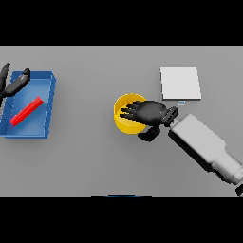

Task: Pick up the red beaker and tilt it to pour out 1 green nut into yellow bowl. Pick up the yellow bowl and place it on the metallic measuring scale.

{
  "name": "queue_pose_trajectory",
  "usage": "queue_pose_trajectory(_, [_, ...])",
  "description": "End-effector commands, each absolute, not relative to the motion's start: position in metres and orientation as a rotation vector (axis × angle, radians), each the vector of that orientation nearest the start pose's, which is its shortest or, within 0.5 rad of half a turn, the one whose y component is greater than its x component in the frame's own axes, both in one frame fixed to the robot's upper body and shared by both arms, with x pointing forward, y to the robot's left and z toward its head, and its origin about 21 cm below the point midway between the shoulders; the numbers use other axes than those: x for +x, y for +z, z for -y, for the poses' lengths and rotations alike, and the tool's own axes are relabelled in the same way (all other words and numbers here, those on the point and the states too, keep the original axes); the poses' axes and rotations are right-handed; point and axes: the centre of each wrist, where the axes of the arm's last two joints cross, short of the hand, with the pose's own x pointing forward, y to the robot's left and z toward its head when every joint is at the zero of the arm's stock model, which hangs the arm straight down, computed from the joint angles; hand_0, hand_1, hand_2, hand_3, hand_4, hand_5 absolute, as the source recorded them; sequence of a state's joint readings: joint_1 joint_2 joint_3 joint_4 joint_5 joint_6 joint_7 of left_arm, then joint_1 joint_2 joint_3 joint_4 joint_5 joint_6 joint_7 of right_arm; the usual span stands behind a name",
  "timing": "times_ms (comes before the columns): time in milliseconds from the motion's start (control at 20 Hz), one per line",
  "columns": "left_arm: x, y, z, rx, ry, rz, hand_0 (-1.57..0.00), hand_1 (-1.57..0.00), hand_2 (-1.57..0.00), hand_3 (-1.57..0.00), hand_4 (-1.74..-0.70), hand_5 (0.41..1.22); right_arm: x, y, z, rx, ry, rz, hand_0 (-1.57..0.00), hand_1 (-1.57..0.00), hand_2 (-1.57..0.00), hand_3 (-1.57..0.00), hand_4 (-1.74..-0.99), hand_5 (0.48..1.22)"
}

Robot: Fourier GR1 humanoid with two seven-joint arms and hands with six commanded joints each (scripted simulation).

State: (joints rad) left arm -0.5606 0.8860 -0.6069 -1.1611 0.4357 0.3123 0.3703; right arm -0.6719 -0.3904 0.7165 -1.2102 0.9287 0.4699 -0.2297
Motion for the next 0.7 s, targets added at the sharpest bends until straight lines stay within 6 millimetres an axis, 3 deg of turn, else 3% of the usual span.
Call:
queue_pose_trajectory(0, [0.347, 0.098, -0.333, 0.585, -0.402, 1.125, 0.00, 0.00, 0.00, 0.00, -0.72, 0.684, 0.346, 0.054, 0.130, -0.386, 2.209, 1.199, 0.00, 0.00, 0.00, 0.00, -1.275, 0.735])
queue_pose_trajectory(300, [0.344, 0.099, -0.342, 0.589, -0.398, 1.138, 0.00, 0.00, 0.00, 0.00, -0.71, 0.686, 0.345, 0.048, 0.125, -0.348, 2.172, 1.156, 0.00, -0.02, -0.02, -0.04, -1.336, 0.810])
queue_pose_trajectory(400, [0.346, 0.099, -0.344, 0.586, -0.394, 1.126, 0.00, 0.00, 0.00, 0.00, -0.71, 0.691, 0.346, 0.045, 0.127, -0.343, 2.178, 1.148, -0.29, -0.24, -0.18, -0.17, -1.387, 0.873])
queue_pose_trajectory(450, [0.348, 0.099, -0.342, 0.575, -0.393, 1.136, 0.00, 0.00, 0.00, 0.00, -0.72, 0.692, 0.347, 0.045, 0.123, -0.349, 2.189, 1.154, -0.54, -0.47, -0.31, -0.26, -1.420, 0.943])
queue_pose_trajectory(550, [0.348, 0.097, -0.339, 0.571, -0.404, 1.137, 0.00, 0.00, 0.00, 0.00, -0.72, 0.692, 0.348, 0.047, 0.127, -0.343, 2.198, 1.153, -0.91, -0.87, -0.69, -0.46, -1.512, 1.043])
queue_pose_trajectory(650, [0.346, 0.098, -0.340, 0.575, -0.396, 1.147, 0.00, 0.00, 0.00, 0.00, -0.72, 0.696, 0.347, 0.048, 0.126, -0.335, 2.197, 1.161, -1.15, -1.12, -1.01, -0.72, -1.586, 1.107])
